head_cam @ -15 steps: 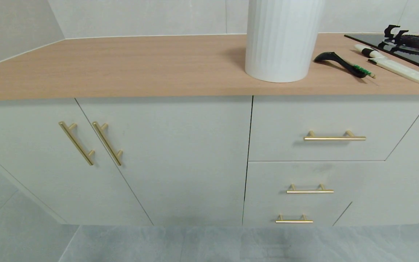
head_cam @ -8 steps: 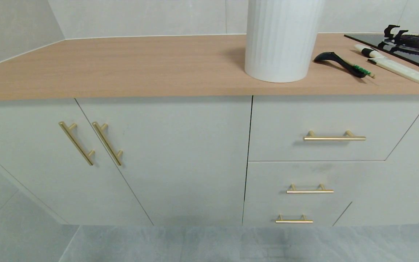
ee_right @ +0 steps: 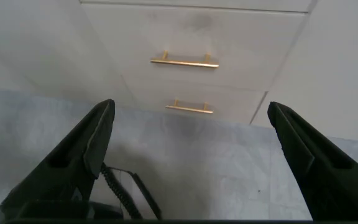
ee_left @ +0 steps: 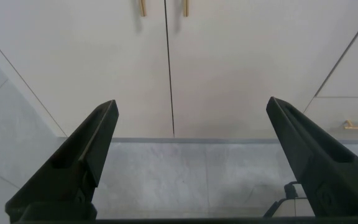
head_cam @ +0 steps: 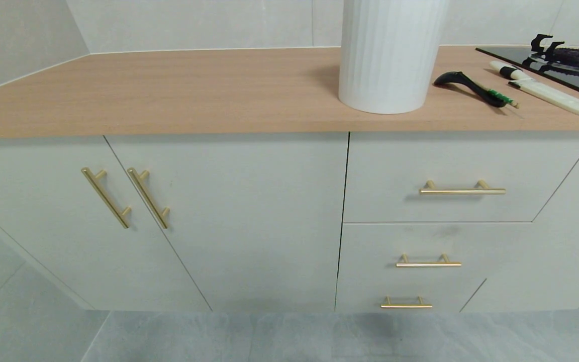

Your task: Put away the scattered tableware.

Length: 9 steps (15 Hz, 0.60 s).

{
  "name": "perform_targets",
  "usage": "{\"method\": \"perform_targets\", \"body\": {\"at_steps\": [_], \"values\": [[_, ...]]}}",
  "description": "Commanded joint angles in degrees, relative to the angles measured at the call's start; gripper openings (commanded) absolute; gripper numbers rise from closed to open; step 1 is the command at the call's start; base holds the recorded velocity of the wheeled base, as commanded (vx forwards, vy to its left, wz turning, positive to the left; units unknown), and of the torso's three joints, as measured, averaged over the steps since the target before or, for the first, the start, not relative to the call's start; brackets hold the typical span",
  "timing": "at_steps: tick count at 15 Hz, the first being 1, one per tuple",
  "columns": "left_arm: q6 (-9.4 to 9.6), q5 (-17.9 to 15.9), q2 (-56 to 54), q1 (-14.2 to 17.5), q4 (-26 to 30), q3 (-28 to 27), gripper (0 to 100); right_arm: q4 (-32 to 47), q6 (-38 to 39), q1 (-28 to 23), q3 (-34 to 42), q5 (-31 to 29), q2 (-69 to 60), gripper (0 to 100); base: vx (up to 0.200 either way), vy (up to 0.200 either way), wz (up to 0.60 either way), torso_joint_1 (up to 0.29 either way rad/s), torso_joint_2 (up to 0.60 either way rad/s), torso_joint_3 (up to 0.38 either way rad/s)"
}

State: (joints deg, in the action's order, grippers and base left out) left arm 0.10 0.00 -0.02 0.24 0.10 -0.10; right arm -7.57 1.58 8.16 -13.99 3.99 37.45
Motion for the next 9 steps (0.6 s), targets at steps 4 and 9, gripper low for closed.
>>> {"method": "perform_targets", "body": {"at_steps": [4,9], "values": [[-0.01,0.0,0.0,0.0,0.0,0.0,100,-13.6,-0.2,1.5,-1.2,0.2,26.2,100,0.000,0.000,0.00,0.000,0.00,0.000],[-0.01,0.0,0.0,0.0,0.0,0.0,100,-19.6,-0.2,1.5,-0.9,0.2,42.4,100,0.000,0.000,0.00,0.000,0.00,0.000]]}}
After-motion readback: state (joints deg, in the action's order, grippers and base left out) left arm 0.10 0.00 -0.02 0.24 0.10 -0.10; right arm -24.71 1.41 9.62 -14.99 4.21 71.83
